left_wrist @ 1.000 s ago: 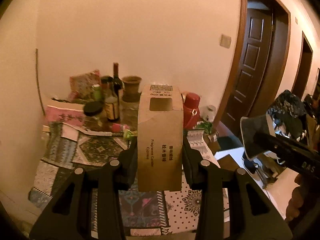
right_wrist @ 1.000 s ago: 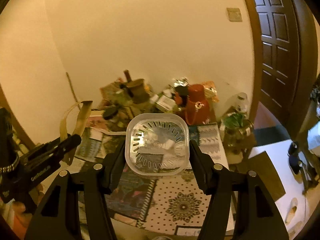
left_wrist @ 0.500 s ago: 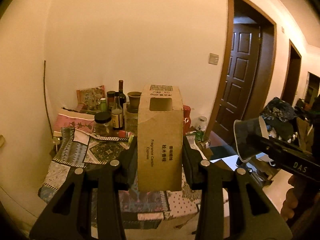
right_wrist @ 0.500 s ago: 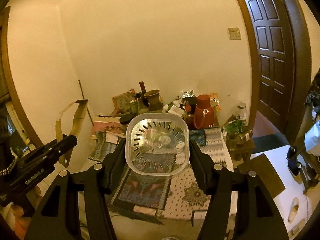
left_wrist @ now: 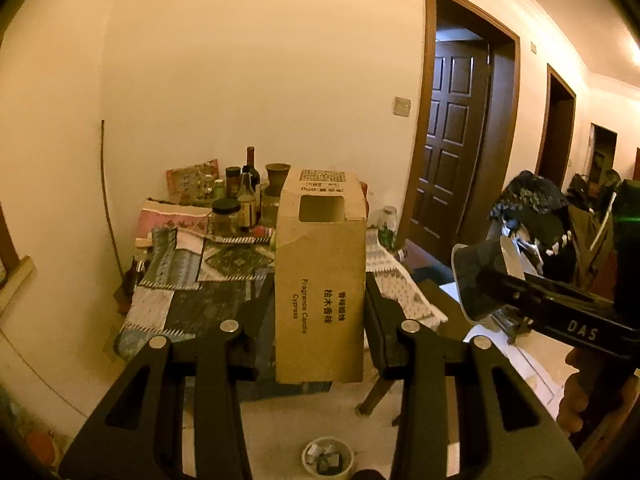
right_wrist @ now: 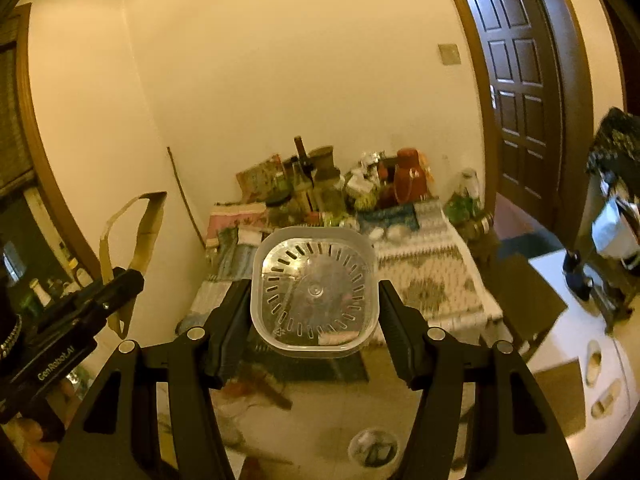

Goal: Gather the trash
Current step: 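Lift the container and cardboard box and carry both down toward the bin, then open the left gripper to drop the box into the bin while the right drops the container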

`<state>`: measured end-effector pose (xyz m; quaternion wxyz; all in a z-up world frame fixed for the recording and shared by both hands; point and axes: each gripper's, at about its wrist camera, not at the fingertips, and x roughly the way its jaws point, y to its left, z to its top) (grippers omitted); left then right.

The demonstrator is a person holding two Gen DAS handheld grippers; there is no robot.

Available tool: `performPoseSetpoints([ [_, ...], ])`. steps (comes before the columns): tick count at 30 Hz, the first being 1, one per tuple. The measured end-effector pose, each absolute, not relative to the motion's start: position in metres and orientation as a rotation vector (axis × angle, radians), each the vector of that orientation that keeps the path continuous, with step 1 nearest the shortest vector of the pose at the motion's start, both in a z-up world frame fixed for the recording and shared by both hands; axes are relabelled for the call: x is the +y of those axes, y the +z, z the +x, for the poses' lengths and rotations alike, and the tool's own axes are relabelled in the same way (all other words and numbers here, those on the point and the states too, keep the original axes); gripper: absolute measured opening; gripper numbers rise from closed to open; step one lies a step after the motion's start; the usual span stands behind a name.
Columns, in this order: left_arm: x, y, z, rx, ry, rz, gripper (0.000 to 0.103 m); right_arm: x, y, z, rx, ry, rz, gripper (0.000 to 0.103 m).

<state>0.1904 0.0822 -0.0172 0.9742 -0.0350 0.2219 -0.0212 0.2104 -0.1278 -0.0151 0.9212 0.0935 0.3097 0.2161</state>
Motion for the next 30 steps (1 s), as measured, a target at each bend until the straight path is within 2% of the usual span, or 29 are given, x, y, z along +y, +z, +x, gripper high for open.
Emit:
performPoseSetpoints([
  [10,0.076,-0.055,0.156,0.565,-0.086,-0.098,0.039,-0.140,-0.030,0.165,0.724,0.370,0.176,0.057],
  [18,0.059,-0.096,0.169,0.677,-0.084,-0.118,0.039,-0.152,-0.067,0.168,0.825,0.371,0.171,0.057],
  [30,0.044,-0.243,0.209,0.958,-0.025,-0.227,0.039,-0.159,-0.189,0.209,1.041,0.383,0.142,0.057],
])
